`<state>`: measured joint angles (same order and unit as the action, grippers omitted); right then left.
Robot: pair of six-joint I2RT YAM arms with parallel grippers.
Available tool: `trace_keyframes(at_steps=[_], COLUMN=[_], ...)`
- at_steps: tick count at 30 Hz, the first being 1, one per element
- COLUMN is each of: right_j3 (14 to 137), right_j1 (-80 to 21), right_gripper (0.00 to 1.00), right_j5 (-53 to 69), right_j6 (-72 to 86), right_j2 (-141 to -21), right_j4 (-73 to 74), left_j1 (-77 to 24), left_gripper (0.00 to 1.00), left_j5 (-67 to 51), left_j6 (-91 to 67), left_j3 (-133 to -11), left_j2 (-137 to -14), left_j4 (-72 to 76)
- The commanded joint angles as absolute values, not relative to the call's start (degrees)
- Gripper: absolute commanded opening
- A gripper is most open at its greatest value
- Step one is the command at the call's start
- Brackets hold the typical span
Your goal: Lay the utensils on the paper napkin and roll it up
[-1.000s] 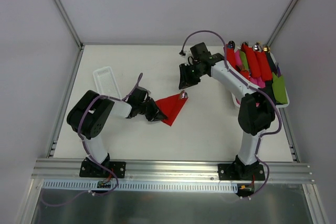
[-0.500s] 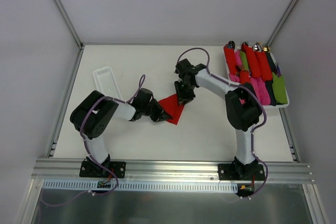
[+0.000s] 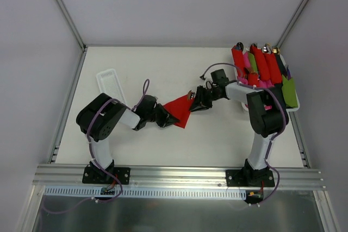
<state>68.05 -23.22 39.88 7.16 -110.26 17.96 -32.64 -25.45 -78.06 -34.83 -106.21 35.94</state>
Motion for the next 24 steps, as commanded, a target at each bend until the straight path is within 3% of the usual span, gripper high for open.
trace_keyframes(at_steps=[1,10,24], right_j3=[61.82,59.59,61.08], right_j1=[-20.48,-20.92,-26.45], right_gripper=[0.25,0.24,0.24], right_j5=[50.45,48.60,45.70], right_j6=[17.56,34.25,43.24], right_j2=[-104.42,-109.42,-114.08], right_j4=[-4.34,-19.92,-26.10], left_j1=[-32.61,-28.57,-26.89], left_gripper=[0.00,0.00,0.00], left_j5=[-17.49,-13.11,-9.41], left_j6=[-79.27,-81.21,-78.49], left_j3=[-29.28,-21.90,-20.48], left_j2=[-111.62,-106.19,-98.96], left_j4=[29.00,28.13,20.30])
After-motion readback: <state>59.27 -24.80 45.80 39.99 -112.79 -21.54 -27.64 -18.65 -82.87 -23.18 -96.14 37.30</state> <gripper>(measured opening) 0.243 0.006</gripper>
